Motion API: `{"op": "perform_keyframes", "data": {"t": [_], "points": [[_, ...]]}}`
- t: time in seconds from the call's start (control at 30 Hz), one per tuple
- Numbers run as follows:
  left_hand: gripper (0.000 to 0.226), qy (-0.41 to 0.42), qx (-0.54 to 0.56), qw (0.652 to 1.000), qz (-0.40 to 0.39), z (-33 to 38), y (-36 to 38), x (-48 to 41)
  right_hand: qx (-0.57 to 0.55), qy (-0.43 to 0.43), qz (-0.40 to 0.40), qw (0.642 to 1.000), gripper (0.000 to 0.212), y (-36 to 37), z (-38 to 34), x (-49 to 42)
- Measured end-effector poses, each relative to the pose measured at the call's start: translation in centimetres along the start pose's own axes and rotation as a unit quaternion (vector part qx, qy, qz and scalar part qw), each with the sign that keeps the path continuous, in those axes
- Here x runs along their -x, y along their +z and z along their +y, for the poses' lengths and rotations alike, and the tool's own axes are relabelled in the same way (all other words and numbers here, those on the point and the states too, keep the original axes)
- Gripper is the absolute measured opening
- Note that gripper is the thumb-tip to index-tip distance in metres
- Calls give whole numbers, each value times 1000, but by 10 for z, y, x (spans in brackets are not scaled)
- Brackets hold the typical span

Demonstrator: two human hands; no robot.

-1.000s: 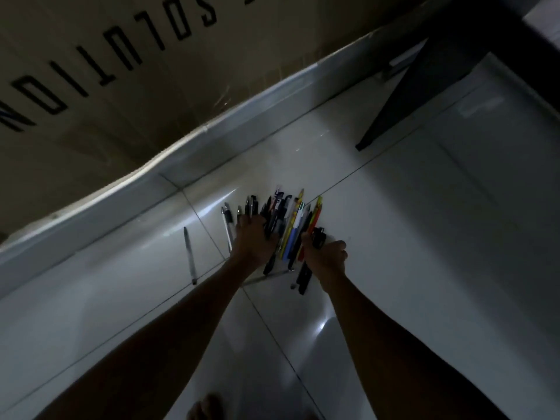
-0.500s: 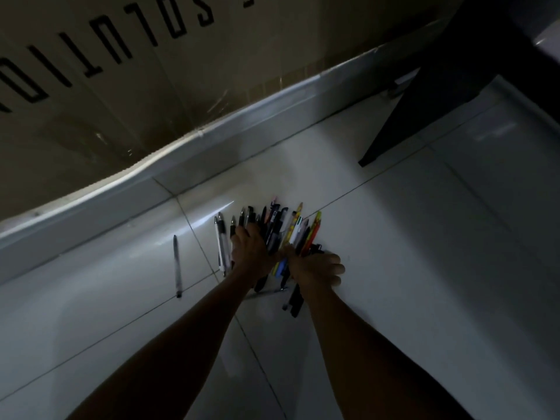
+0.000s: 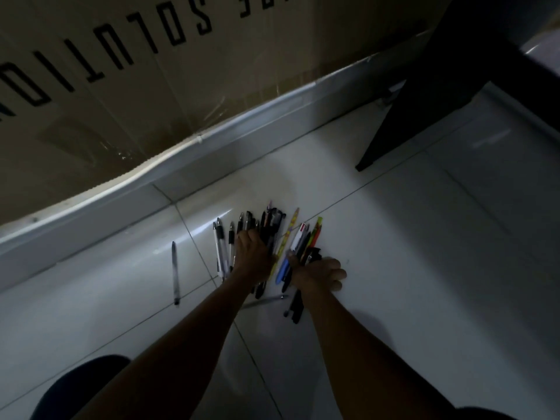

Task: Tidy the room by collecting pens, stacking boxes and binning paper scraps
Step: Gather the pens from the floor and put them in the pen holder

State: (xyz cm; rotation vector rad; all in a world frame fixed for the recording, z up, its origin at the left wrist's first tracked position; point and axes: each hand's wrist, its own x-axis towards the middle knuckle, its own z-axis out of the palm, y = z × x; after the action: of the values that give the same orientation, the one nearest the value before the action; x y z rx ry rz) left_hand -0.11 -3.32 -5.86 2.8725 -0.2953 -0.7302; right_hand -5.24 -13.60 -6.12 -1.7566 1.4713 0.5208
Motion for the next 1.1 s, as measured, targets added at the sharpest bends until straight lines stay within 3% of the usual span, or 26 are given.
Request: {"op": "perform_keyframes", "data": {"t": [0.3, 0.5, 0.67, 0.8, 0.97, 1.1], "points": [[55, 21, 33, 999, 3, 9, 0, 10, -53, 10, 21, 998, 93, 7, 4, -2], [48, 64, -68, 996, 10, 20, 7, 19, -31, 18, 33, 999, 86, 6, 3, -1], [51, 49, -73, 996, -12, 22, 5, 12, -32, 27, 50, 998, 88, 8, 0, -1], [49, 35, -15, 999, -33, 24, 3, 10, -33, 37, 60, 997, 86, 11, 0, -2], [57, -3, 147, 989, -20, 23, -2, 14, -38, 41, 72, 996, 87, 14, 0, -2], [51, 1, 180, 984, -20, 22, -3, 18, -7, 31, 79, 996, 81, 15, 0, -3]]}}
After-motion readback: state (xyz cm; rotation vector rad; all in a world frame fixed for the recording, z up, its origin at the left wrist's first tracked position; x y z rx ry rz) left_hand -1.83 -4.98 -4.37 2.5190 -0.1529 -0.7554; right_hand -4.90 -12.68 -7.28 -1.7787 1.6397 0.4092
